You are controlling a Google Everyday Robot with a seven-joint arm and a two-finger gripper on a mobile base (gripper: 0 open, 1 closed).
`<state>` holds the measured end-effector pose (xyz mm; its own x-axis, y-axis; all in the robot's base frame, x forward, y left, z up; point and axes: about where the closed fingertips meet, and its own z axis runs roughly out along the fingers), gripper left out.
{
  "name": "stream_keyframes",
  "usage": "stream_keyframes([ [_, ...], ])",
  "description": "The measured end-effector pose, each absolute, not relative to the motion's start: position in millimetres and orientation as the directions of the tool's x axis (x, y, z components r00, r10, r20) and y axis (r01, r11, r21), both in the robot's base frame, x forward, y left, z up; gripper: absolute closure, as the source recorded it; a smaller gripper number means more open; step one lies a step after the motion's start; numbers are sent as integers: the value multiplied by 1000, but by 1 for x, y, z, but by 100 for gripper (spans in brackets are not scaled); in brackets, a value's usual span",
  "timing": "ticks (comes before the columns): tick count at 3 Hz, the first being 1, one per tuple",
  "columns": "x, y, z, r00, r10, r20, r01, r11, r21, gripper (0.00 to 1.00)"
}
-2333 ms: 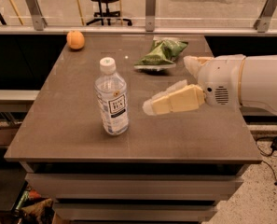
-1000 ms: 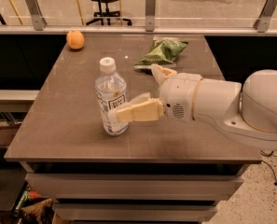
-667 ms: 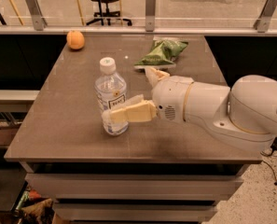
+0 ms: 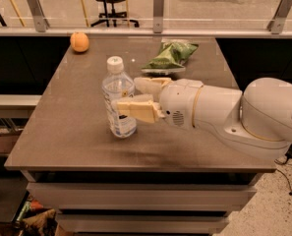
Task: Move blue plastic bottle near orange
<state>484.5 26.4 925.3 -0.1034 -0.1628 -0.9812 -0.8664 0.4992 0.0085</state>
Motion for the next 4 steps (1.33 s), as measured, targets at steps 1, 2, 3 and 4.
stream_keyframes([
  [1, 483, 29, 927, -99, -166, -981, -868, 497, 4, 63],
  [2, 482, 31, 929, -95, -170, -981, -870, 494, -2, 87],
  [3, 481, 34, 931, -90, -174, -981, -871, 491, -7, 100],
  [4, 487, 37, 939, -81, -182, -980, -875, 484, -18, 100],
])
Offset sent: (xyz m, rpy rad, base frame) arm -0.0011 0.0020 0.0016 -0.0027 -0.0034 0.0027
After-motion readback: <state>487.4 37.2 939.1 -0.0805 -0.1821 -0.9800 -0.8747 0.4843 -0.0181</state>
